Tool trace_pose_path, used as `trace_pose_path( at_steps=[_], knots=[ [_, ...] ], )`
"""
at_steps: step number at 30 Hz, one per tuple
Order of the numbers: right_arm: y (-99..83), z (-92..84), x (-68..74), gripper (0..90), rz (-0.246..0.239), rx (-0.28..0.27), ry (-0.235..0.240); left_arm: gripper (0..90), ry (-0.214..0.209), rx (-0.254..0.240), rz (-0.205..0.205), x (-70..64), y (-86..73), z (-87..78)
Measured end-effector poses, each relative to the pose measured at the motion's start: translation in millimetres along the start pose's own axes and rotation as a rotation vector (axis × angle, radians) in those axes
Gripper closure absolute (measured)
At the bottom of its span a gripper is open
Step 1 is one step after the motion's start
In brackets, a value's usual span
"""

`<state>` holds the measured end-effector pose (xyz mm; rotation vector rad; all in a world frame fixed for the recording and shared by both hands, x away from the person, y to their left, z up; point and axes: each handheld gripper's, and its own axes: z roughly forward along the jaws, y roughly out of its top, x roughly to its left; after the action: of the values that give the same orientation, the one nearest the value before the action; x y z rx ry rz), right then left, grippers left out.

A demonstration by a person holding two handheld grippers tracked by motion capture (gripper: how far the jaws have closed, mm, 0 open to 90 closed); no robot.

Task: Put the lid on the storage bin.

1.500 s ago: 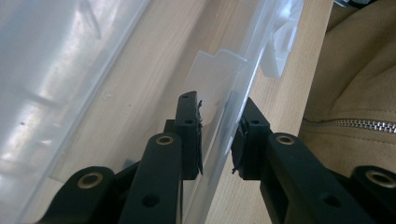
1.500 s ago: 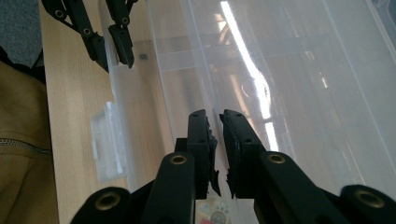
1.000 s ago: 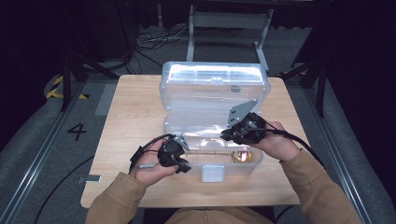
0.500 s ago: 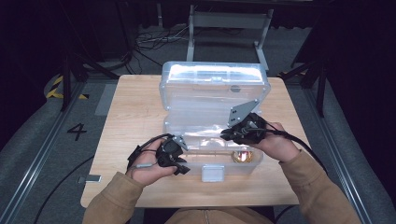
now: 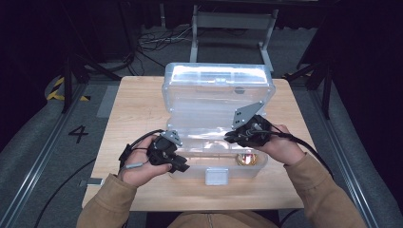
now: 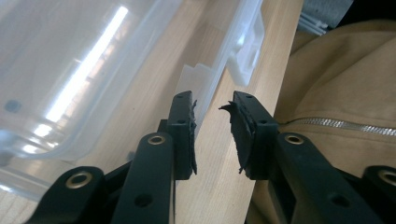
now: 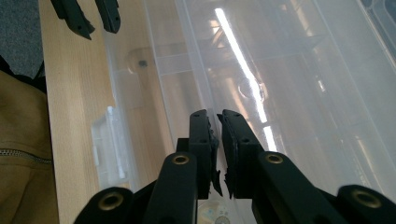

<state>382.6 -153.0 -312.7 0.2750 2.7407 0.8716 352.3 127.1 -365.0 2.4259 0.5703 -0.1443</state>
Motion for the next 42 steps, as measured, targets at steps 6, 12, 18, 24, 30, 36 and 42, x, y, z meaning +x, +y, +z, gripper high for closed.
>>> trace_pose_path(
  at_steps=[6, 12, 18, 24, 30, 36, 42],
  knots=[
    [-0.1, 0.0, 0.1, 82.6, 0.003, -0.002, 0.000, 71.1, -0.009, -0.063, -0.007, 1.7, -1.4, -11.4],
    [-0.4, -0.1, 0.0, 82.6, 0.005, -0.003, 0.004, 74.0, -0.015, -0.145, -0.027, 3.5, -3.2, -26.4],
    [-1.1, -0.1, -0.2, 82.5, 0.008, -0.010, 0.006, 75.4, -0.003, -0.239, -0.030, 6.4, -4.1, -39.3],
    [-1.7, 0.0, 0.2, 82.4, 0.011, -0.017, 0.005, 78.1, 0.028, -0.344, -0.036, 4.8, -3.2, -50.0],
    [-2.6, 0.1, 1.2, 82.3, 0.020, -0.023, 0.000, 80.6, 0.062, -0.422, -0.076, 8.8, -5.3, -56.6],
    [-4.1, 0.1, 1.3, 82.3, 0.016, -0.031, 0.006, 83.2, 0.085, -0.454, -0.108, 10.2, -6.4, -59.8],
    [-6.1, 0.4, 2.8, 82.1, 0.024, -0.039, 0.006, 85.7, 0.124, -0.489, -0.146, 12.3, -8.4, -63.0]
  ],
)
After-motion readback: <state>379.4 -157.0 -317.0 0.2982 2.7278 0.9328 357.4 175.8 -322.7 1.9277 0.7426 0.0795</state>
